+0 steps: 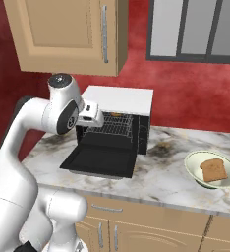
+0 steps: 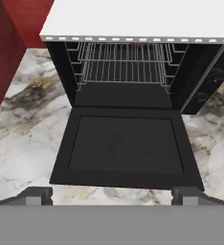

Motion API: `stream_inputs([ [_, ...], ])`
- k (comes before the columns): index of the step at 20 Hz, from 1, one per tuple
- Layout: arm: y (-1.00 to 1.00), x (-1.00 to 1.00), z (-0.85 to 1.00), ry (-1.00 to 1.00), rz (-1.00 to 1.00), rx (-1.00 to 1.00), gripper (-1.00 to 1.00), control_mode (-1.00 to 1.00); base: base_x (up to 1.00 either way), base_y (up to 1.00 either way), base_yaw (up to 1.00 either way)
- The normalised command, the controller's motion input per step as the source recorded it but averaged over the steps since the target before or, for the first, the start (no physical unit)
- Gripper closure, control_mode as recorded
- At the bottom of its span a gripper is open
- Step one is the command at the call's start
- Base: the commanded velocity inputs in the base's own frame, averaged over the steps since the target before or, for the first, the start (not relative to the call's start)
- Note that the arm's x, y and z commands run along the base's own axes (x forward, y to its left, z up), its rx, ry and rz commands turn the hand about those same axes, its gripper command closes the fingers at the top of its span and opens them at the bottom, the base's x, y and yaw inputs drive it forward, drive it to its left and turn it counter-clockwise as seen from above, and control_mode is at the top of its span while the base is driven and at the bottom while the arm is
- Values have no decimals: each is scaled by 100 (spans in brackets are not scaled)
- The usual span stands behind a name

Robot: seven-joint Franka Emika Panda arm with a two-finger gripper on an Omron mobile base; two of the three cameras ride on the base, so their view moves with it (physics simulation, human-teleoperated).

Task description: Pick up the heated bread from the toaster oven and place it in the bowl. Then move the bread bowl to the dining counter.

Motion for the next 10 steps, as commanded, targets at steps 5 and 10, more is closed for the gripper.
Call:
stream_inputs([
  [5, 0, 0, -22, -28, 0, 0, -100, -100, 0, 0, 0],
  [10, 0, 0, -25, -12, 0, 0, -100, -100, 0, 0, 0],
])
